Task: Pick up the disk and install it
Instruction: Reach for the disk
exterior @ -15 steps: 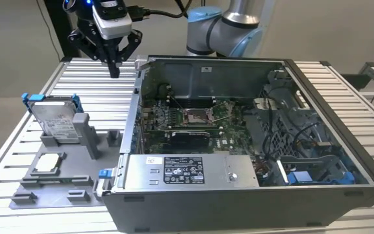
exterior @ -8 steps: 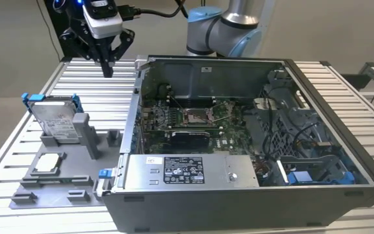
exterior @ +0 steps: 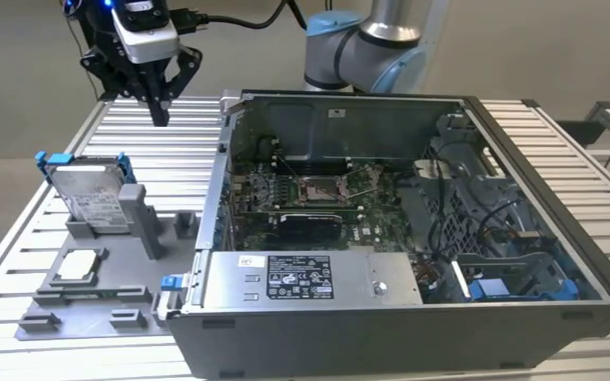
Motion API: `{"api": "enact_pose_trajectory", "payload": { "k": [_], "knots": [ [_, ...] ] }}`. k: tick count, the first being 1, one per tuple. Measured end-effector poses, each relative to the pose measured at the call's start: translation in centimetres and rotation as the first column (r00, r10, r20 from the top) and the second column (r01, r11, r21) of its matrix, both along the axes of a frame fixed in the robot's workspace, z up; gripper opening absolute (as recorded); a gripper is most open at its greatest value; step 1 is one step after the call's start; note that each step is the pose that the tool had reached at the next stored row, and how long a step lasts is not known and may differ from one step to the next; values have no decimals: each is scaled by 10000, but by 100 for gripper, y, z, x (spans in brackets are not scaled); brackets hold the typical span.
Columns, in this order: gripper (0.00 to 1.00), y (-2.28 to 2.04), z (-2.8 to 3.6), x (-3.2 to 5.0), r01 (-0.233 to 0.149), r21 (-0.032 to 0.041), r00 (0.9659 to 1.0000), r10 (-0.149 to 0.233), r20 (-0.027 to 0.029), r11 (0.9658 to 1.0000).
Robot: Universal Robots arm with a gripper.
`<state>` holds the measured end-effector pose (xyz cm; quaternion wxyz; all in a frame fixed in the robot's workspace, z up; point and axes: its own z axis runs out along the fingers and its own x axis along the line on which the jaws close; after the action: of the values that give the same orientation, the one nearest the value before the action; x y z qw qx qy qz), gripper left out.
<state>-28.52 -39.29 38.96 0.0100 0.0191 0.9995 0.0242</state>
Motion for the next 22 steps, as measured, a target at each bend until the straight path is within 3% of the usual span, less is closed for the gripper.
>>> {"api": "enact_pose_trajectory", "payload": {
  "k": [22],
  "knots": [
    [0, 0, -10, -668, -320, -1, 9995, 320, 0, 9995]
  ]
}}
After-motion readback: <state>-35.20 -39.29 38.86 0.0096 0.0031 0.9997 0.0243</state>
